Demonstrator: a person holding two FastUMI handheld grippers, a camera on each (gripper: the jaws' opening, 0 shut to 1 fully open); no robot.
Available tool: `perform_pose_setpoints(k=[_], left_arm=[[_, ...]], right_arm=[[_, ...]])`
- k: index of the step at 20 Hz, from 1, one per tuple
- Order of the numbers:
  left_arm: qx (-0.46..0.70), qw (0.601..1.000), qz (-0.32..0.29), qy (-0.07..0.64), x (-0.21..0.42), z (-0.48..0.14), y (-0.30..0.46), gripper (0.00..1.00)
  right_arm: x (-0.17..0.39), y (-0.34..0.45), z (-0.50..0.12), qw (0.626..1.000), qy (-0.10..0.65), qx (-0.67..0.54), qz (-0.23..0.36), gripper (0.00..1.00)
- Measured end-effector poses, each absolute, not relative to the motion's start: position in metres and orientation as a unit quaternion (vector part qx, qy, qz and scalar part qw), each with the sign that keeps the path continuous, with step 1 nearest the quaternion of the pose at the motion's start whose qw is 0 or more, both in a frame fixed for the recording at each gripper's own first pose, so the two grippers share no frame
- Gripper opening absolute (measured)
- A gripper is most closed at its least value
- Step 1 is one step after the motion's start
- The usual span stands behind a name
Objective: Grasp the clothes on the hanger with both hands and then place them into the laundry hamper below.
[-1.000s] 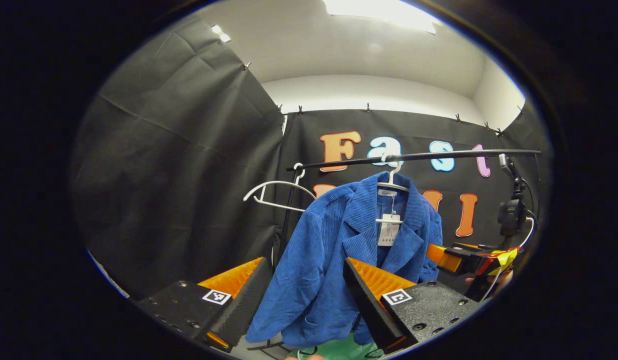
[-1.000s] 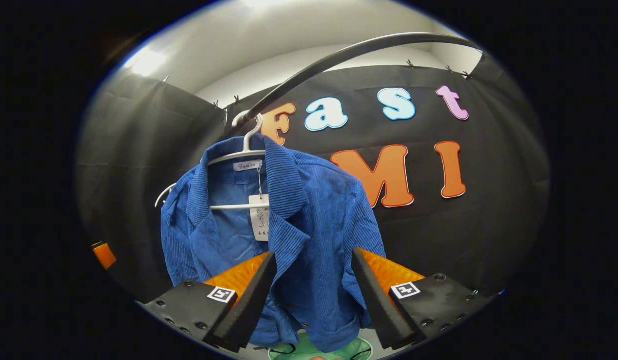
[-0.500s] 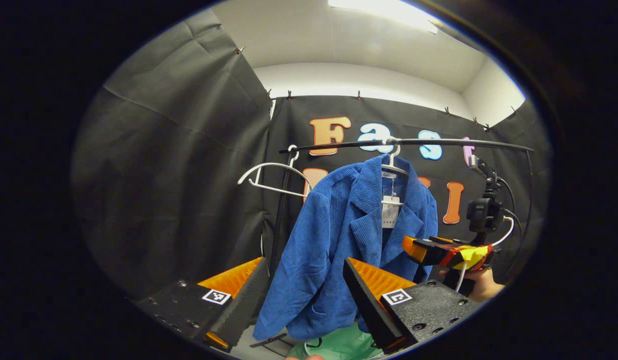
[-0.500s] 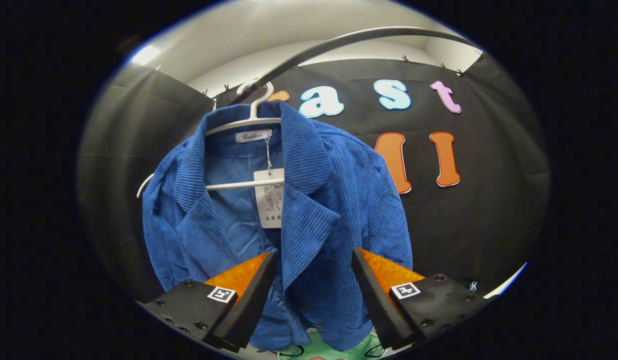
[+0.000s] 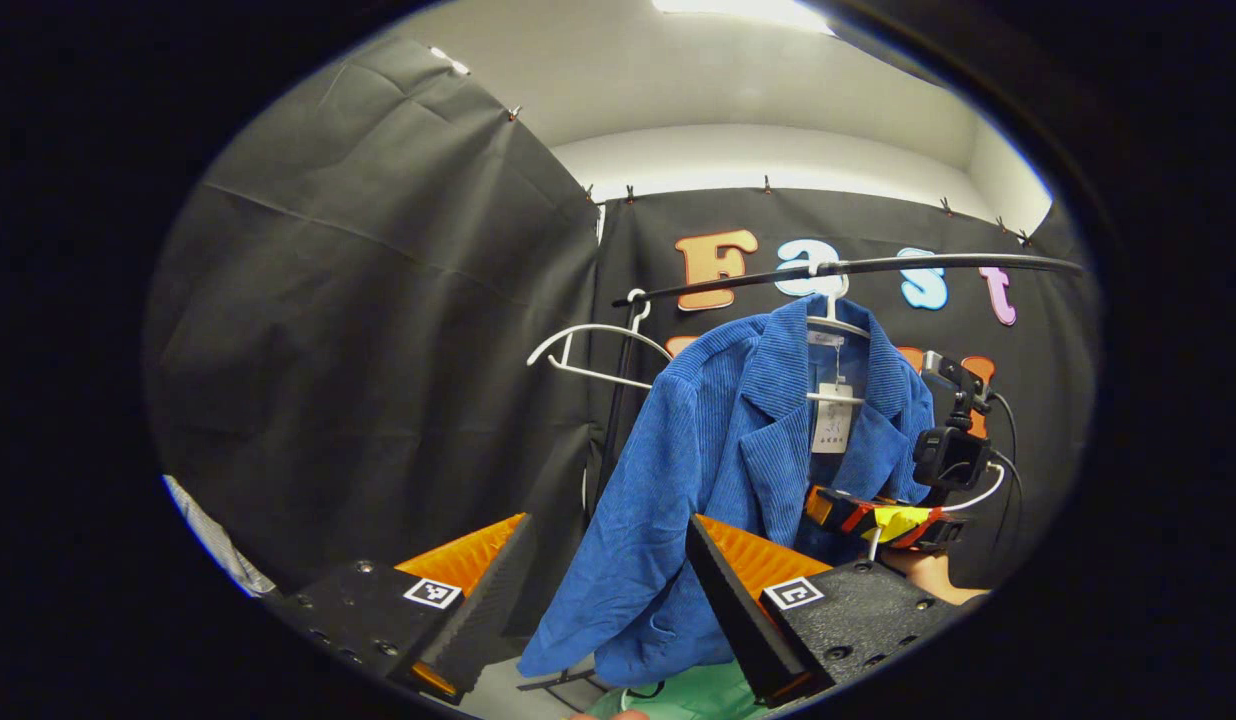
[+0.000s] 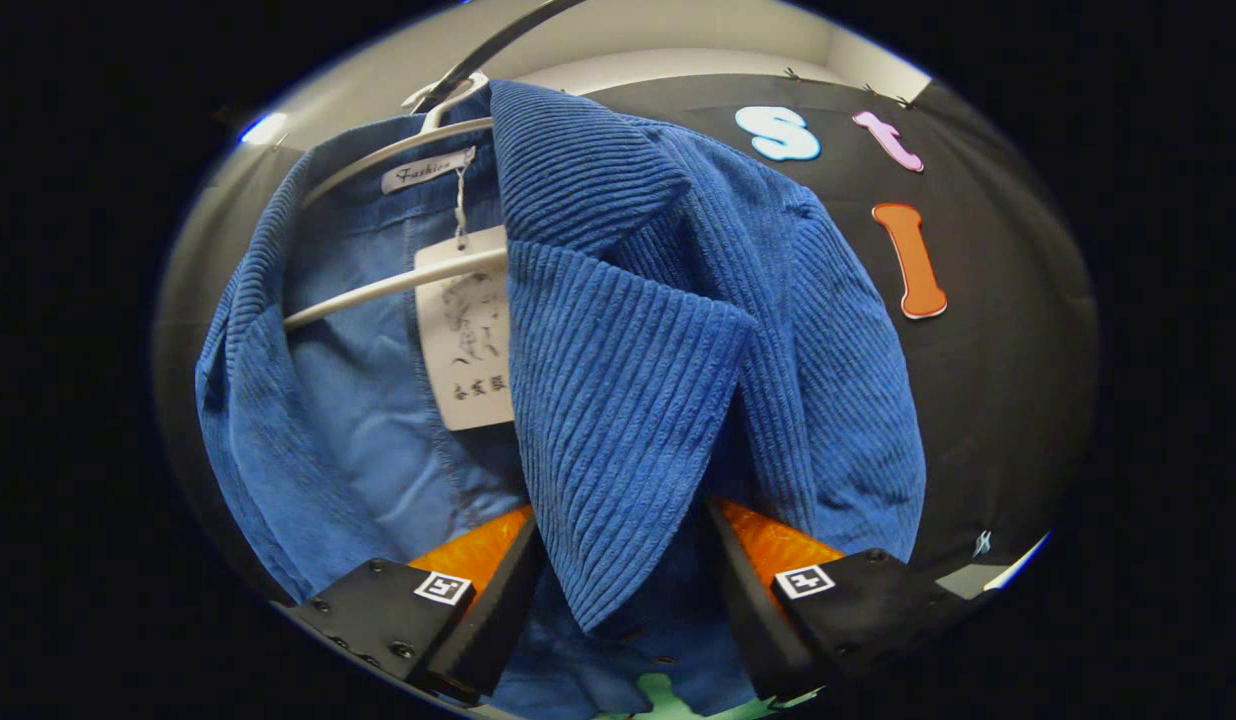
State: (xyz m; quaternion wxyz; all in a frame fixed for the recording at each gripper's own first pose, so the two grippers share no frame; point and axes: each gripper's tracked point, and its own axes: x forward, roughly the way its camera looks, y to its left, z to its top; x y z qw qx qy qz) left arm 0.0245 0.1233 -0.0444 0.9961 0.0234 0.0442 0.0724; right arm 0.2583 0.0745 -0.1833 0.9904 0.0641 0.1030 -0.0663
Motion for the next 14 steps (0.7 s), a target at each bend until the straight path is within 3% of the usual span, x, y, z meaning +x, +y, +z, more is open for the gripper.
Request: perform_pose_setpoints(k=[2,5,7,12,13,14], left_arm=[[0.027,0.996,0.079,0.033,0.035,-0.047,0.111,0.91],[0.016,0.997,0.059,0.042,0.046,-0.060,0.080,0.95],[0.004,0.999,0.030,0.046,0.056,-0.067,0.054,0.92],[-0.022,0.998,-0.028,0.052,0.092,-0.085,-0.004,0.95],[-0.025,0.998,-0.031,0.053,0.102,-0.087,-0.013,0.95],[-0.027,0.998,-0.031,0.051,0.113,-0.088,-0.020,0.95]], right_arm=[[0.247,0.048,-0.173,0.992,0.089,0.057,-0.072,0.67],[0.230,0.008,-0.150,0.995,0.077,0.010,-0.057,0.28],[0.221,-0.014,-0.132,0.997,0.065,0.004,-0.052,0.11],[0.182,-0.043,-0.052,0.999,-0.015,-0.014,-0.035,0.08],[0.176,-0.045,-0.034,0.999,-0.033,-0.023,-0.034,0.13],[0.169,-0.043,-0.018,0.998,-0.046,-0.030,-0.026,0.09]])
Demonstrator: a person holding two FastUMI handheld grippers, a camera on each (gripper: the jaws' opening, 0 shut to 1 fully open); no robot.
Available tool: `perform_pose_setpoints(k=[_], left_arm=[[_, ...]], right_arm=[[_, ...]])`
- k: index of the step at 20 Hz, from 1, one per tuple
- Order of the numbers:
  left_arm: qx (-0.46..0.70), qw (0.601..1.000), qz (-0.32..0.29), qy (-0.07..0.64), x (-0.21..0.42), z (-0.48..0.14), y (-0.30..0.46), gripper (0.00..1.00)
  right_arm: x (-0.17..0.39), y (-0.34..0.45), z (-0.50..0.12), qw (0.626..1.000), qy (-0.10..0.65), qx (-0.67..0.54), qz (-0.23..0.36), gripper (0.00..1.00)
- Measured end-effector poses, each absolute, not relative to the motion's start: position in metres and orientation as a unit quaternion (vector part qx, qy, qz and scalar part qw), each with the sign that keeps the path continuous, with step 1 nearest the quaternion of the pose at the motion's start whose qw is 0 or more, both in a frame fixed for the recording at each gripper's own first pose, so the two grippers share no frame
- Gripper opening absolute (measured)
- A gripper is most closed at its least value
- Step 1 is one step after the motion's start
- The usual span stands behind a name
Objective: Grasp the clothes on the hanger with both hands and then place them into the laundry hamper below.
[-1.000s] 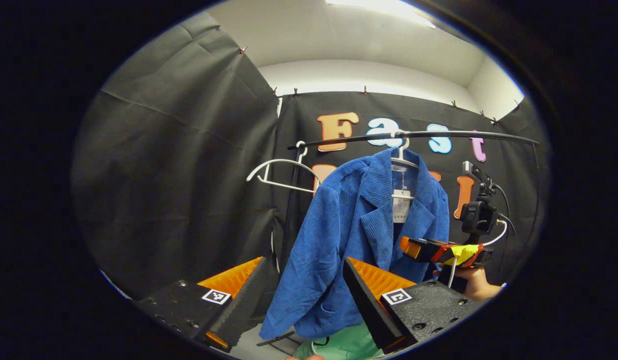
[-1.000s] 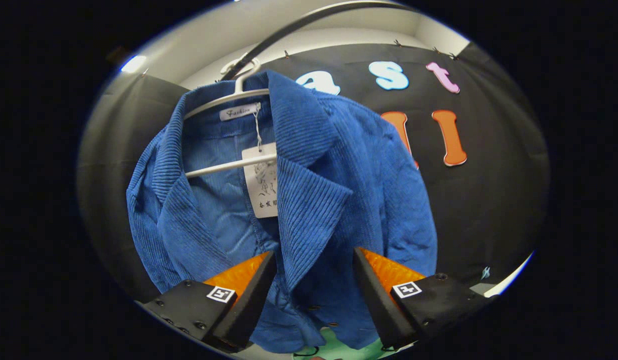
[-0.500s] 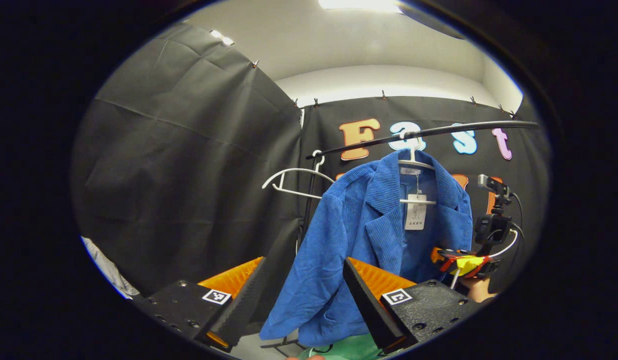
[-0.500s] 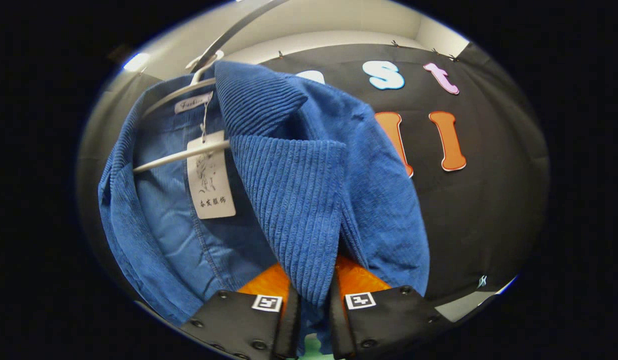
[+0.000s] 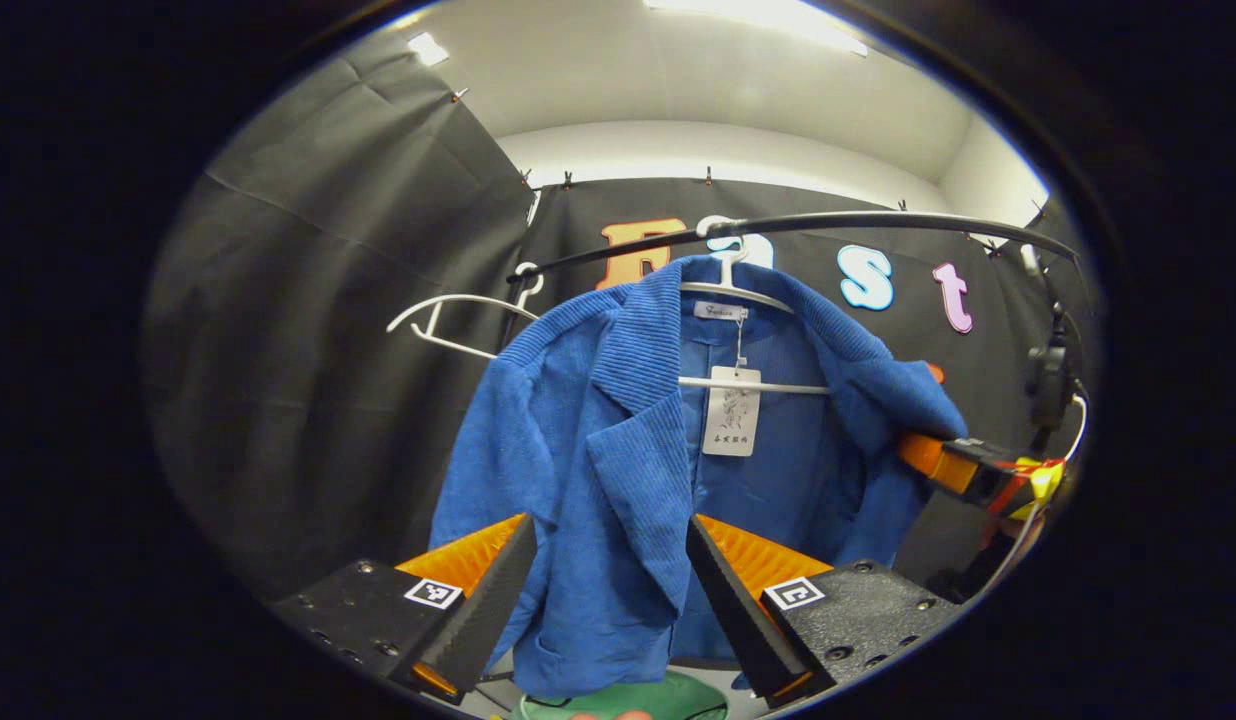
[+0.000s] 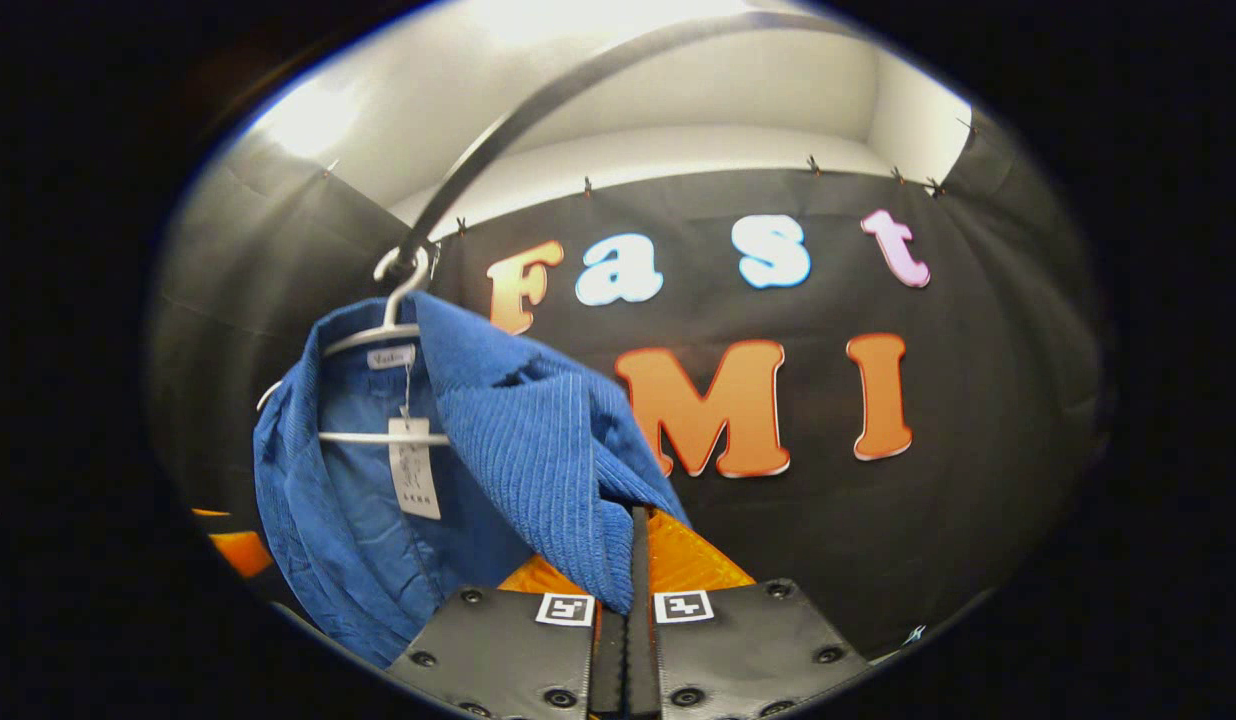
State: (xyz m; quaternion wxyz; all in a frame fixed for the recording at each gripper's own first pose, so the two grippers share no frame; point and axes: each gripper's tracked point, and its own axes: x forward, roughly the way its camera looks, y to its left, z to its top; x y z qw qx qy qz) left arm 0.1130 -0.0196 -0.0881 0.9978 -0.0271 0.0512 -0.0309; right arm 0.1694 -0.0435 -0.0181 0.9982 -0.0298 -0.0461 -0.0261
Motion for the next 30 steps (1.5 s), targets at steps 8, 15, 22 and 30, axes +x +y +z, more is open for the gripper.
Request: perform_pose_setpoints(k=[8,15,22,30], left_arm=[[-0.034,0.998,-0.039,0.036,0.184,-0.097,-0.049,0.92],[0.022,0.999,0.030,-0.004,0.219,-0.102,-0.008,0.91],[0.080,0.997,0.002,-0.021,0.200,-0.069,0.024,0.07],[0.232,0.956,0.105,-0.144,0.185,0.053,0.092,0.08]], right_arm=[[0.127,0.001,0.040,0.993,-0.101,-0.066,0.015,0.04],[0.118,0.008,0.034,0.994,-0.094,-0.056,-0.015,0.08],[0.124,-0.002,0.012,0.995,-0.072,-0.046,-0.053,0.08],[0.133,-0.023,0.030,0.989,-0.112,-0.044,-0.091,0.04]])
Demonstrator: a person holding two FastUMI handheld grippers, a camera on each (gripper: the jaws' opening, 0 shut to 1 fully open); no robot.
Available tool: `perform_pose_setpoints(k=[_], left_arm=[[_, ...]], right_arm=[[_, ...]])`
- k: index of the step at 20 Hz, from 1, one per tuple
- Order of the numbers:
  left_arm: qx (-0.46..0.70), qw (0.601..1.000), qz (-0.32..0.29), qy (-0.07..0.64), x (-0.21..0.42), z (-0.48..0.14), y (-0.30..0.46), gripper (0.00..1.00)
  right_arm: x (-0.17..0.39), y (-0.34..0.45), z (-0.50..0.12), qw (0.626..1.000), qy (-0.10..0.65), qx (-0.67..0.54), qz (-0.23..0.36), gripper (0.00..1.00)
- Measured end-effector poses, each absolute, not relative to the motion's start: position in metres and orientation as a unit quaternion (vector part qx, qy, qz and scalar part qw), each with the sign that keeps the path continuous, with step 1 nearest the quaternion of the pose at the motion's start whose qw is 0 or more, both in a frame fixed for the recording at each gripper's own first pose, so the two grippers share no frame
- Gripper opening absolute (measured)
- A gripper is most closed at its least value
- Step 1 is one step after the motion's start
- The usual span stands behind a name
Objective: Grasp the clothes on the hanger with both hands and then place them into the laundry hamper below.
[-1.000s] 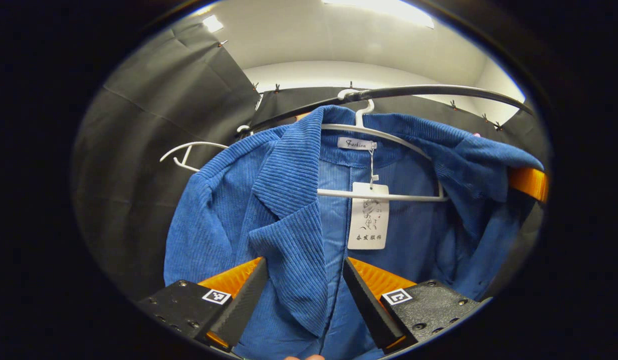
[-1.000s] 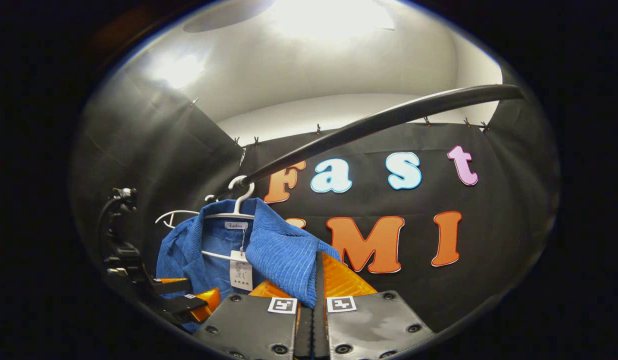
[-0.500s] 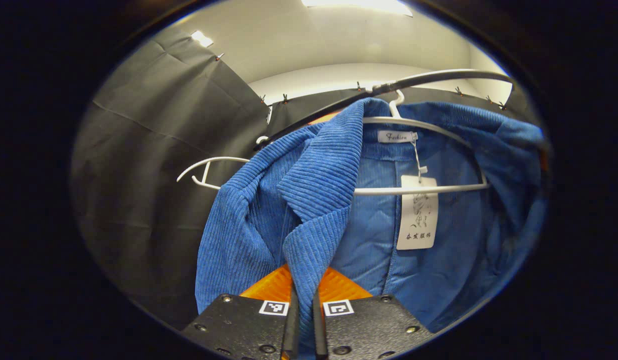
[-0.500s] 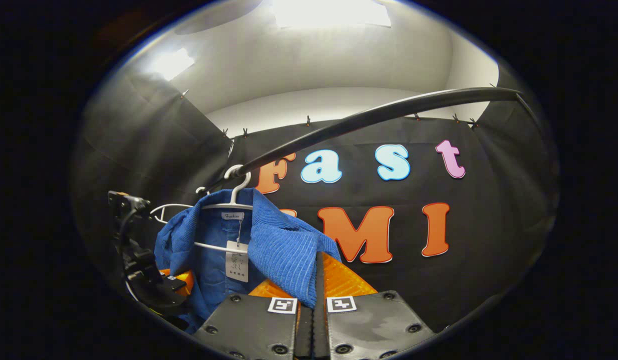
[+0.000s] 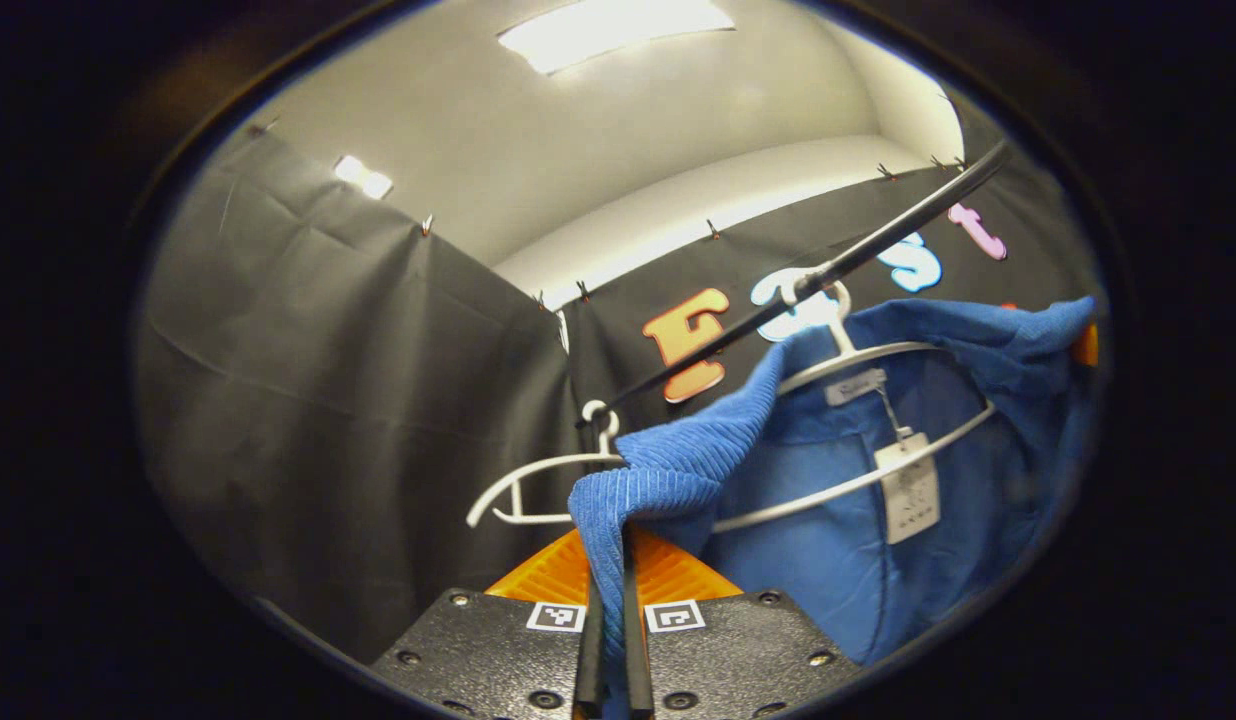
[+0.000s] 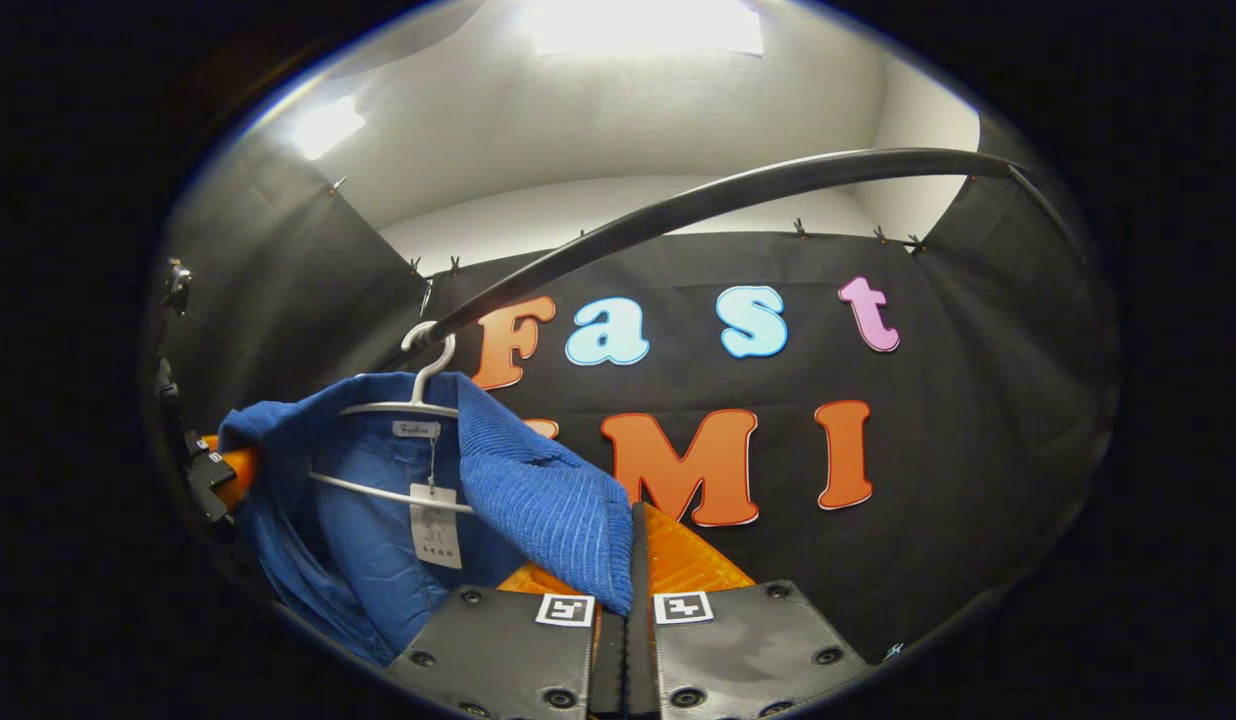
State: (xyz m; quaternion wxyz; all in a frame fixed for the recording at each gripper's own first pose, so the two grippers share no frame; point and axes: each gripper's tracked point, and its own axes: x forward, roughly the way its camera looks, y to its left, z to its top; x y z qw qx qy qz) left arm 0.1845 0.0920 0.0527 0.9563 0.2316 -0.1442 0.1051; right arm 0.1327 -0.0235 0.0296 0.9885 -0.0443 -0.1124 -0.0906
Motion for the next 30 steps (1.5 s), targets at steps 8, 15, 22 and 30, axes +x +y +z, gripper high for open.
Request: perform_pose_setpoints(k=[8,15,22,30], left_arm=[[0.288,0.934,0.066,-0.201,0.222,0.129,0.098,0.09],[0.200,0.959,-0.094,-0.180,0.272,0.118,0.111,0.10],[0.019,0.985,-0.139,-0.099,0.299,0.048,0.146,0.07],[-0.018,0.991,-0.120,-0.049,0.297,-0.020,0.144,0.08]], right_arm=[[0.135,-0.033,0.037,0.986,-0.123,-0.047,-0.106,0.08],[0.134,-0.033,0.039,0.986,-0.121,-0.049,-0.106,0.08],[0.140,-0.028,0.039,0.986,-0.114,-0.064,-0.103,0.08],[0.147,-0.033,0.035,0.985,-0.106,-0.069,-0.113,0.08]])
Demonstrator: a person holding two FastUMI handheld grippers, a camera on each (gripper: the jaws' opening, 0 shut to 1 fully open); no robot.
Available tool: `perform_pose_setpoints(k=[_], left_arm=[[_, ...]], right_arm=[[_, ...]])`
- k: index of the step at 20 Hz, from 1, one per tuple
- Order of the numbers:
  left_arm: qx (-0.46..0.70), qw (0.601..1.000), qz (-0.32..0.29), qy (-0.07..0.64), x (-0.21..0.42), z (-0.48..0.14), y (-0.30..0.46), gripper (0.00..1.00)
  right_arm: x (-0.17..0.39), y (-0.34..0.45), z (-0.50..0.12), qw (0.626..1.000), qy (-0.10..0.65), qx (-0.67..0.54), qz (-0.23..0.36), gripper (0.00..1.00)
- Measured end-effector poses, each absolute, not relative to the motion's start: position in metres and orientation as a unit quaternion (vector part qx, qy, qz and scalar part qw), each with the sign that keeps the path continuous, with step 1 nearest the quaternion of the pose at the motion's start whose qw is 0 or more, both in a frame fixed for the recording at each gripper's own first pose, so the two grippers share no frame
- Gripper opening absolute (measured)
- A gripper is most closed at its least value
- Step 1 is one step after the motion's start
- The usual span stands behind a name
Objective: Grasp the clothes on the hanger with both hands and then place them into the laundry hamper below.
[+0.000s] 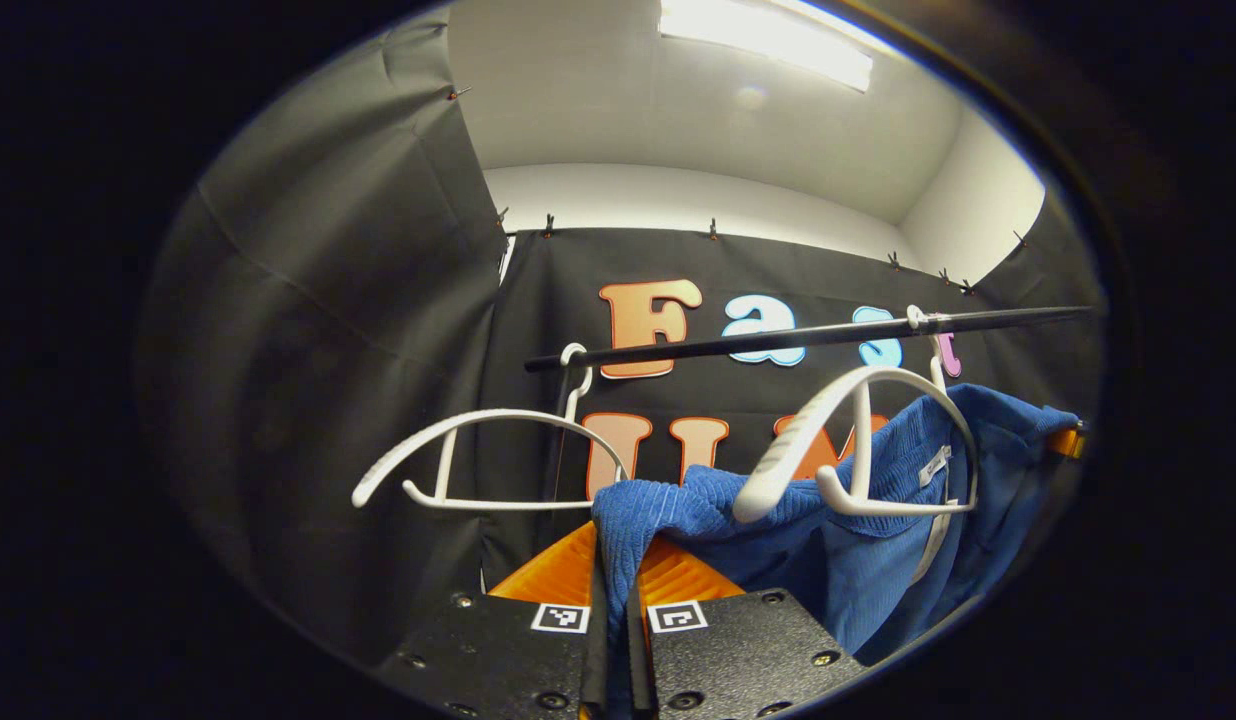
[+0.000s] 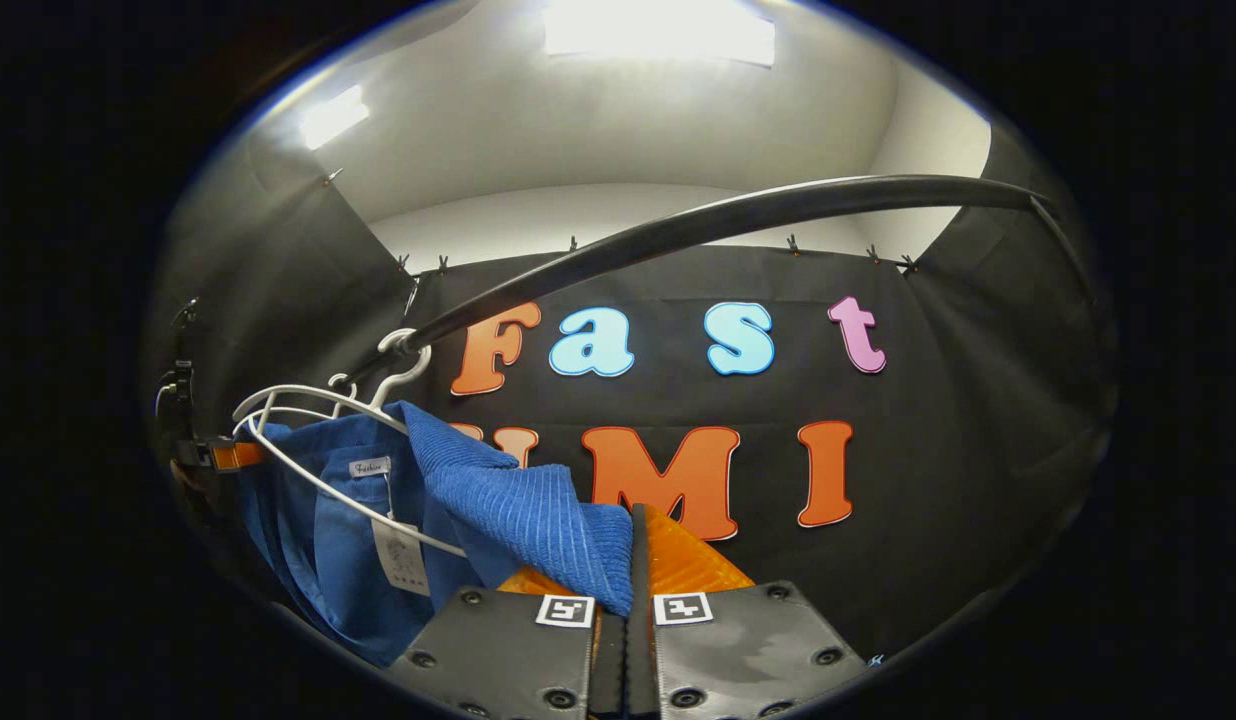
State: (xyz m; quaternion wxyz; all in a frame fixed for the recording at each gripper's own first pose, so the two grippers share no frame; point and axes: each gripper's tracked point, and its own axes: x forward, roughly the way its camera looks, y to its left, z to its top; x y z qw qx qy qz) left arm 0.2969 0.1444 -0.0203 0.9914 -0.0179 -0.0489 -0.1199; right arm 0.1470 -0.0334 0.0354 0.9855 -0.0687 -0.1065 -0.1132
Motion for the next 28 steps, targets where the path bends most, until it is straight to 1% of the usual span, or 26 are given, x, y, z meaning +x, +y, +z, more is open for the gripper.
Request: perform_pose_setpoints(k=[3,7,8,12,13,14,15,16,17,20,23,28], left_arm=[[0.007,0.994,-0.104,-0.036,0.275,-0.036,0.135,0.08],[0.033,0.993,-0.105,-0.049,0.256,-0.030,0.110,0.10],[0.034,0.992,-0.111,-0.050,0.254,-0.029,0.102,0.08],[0.032,0.989,-0.138,-0.043,0.240,-0.035,0.071,0.08],[0.034,0.988,-0.143,-0.039,0.241,-0.040,0.063,0.10],[0.035,0.988,-0.149,-0.034,0.240,-0.046,0.055,0.08],[0.033,0.987,-0.156,-0.028,0.241,-0.052,0.047,0.08],[0.028,0.986,-0.163,-0.021,0.240,-0.059,0.039,0.08],[0.024,0.985,-0.170,-0.014,0.239,-0.065,0.031,0.08],[0.016,0.982,-0.190,0.000,0.232,-0.078,0.008,0.08],[0.016,0.975,-0.222,0.016,0.222,-0.090,-0.016,0.08],[0.030,0.971,-0.238,0.012,0.207,-0.087,-0.031,0.08]], right_arm=[[0.153,-0.049,0.030,0.981,-0.098,-0.082,-0.144,0.08],[0.162,-0.071,0.032,0.977,-0.100,-0.079,-0.172,0.08],[0.165,-0.079,0.035,0.974,-0.103,-0.086,-0.182,0.08],[0.168,-0.106,0.043,0.964,-0.110,-0.105,-0.219,0.08],[0.169,-0.113,0.042,0.962,-0.110,-0.105,-0.228,0.13],[0.171,-0.121,0.041,0.960,-0.107,-0.105,-0.238,0.08],[0.171,-0.130,0.036,0.958,-0.100,-0.103,-0.248,0.08],[0.171,-0.141,0.029,0.956,-0.090,-0.098,-0.260,0.04],[0.170,-0.153,0.022,0.954,-0.079,-0.093,-0.274,0.08],[0.160,-0.176,0.003,0.948,-0.060,-0.084,-0.300,0.08],[0.151,-0.176,-0.009,0.951,-0.046,-0.077,-0.297,0.08],[0.137,-0.169,-0.003,0.954,-0.048,-0.076,-0.286,0.08]])
